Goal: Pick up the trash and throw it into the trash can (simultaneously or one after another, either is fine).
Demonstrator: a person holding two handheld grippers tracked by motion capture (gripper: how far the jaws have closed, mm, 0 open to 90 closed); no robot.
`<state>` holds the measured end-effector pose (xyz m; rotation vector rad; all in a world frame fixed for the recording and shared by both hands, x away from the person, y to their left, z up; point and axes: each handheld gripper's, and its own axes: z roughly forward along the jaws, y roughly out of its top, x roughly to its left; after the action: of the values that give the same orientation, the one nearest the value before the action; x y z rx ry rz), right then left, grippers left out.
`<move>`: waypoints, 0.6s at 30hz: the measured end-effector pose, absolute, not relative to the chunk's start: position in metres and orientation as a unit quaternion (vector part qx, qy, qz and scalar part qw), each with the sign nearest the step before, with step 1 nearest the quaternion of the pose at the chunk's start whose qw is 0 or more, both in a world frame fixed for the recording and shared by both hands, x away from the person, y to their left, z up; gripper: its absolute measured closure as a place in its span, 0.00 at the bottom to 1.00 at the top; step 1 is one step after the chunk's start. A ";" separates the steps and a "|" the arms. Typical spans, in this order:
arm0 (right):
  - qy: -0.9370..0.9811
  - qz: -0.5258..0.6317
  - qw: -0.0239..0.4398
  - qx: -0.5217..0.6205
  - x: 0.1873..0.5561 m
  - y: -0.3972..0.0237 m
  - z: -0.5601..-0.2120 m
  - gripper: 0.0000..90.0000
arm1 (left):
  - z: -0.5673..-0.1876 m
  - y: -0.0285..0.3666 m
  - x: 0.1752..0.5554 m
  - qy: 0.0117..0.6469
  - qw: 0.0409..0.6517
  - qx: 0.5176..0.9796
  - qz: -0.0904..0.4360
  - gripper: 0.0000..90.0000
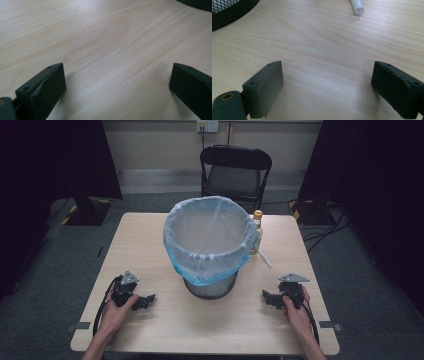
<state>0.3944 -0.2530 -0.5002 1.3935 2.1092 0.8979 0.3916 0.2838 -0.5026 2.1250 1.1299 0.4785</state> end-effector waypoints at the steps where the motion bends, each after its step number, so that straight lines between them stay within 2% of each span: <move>1: 0.766 0.326 0.228 0.506 0.394 -0.253 -0.500 0.11 | -0.503 0.284 0.392 0.433 0.337 0.815 0.184 0.00; 14: 0.764 0.323 0.228 0.510 0.394 -0.252 -0.500 0.11 | -0.502 0.284 0.392 0.434 0.337 0.815 0.184 0.00; 15: 0.769 0.321 0.223 0.506 0.395 -0.251 -0.497 0.16 | -0.503 0.284 0.392 0.433 0.337 0.816 0.184 0.00; 18: 0.767 0.318 0.237 0.504 0.395 -0.252 -0.495 0.16 | -0.503 0.284 0.392 0.433 0.337 0.816 0.184 0.00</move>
<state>0.3951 -0.2515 -0.4951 1.3808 2.1029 0.8709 0.3918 0.2839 -0.5025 2.1261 1.1277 0.4797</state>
